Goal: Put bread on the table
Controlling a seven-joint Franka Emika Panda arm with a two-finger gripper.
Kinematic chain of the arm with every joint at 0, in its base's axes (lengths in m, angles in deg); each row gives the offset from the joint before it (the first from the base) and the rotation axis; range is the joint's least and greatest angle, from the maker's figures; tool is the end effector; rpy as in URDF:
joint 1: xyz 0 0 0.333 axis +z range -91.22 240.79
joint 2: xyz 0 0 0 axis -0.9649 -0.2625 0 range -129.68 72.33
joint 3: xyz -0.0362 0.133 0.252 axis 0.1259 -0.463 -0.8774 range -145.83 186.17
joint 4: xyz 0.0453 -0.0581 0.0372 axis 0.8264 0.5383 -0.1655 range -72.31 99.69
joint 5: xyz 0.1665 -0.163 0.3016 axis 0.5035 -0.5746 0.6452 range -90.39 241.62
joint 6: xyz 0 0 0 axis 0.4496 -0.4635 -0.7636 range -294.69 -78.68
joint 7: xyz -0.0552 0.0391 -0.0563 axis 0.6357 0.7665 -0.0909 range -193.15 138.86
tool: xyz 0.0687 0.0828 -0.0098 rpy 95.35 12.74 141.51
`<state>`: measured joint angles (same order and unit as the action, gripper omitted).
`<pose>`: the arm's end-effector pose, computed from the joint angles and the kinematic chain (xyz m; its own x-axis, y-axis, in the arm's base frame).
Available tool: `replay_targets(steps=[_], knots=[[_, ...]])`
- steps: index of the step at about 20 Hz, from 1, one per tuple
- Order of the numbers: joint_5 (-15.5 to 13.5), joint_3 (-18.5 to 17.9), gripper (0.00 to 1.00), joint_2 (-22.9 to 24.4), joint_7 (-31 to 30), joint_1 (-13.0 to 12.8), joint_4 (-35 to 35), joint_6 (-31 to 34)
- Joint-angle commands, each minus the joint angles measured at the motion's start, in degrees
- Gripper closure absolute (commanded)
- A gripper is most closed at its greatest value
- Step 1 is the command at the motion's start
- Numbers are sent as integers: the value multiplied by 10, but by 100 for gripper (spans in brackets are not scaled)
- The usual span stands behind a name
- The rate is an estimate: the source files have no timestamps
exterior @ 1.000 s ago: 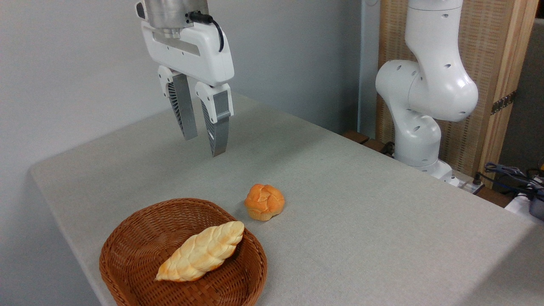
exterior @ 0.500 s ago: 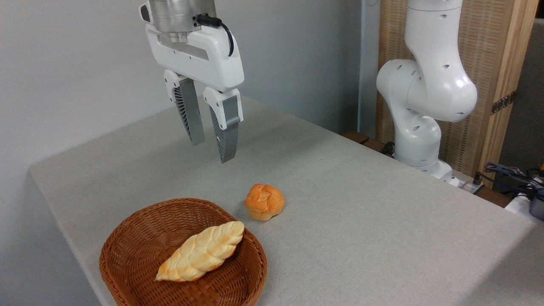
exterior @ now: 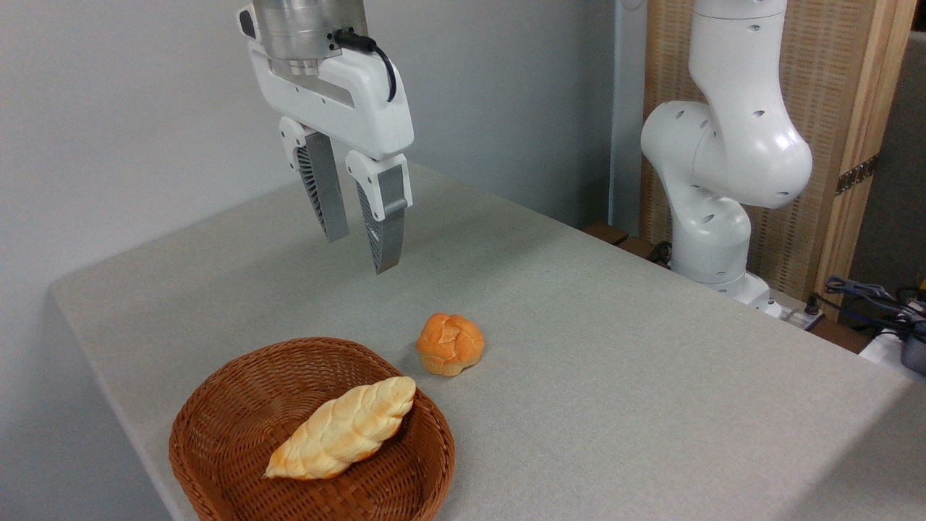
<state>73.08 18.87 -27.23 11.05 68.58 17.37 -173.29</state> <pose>0.5385 -0.0506 0.5843 0.7313 -0.6805 0.0464 -0.6818 -0.7313 0.0206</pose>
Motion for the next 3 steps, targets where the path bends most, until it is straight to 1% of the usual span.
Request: replay_targets(steps=[1,3], knots=[[-10,-12,0,-7,24,-7,-17,16],[-10,-12,0,-7,42,-7,-17,17]])
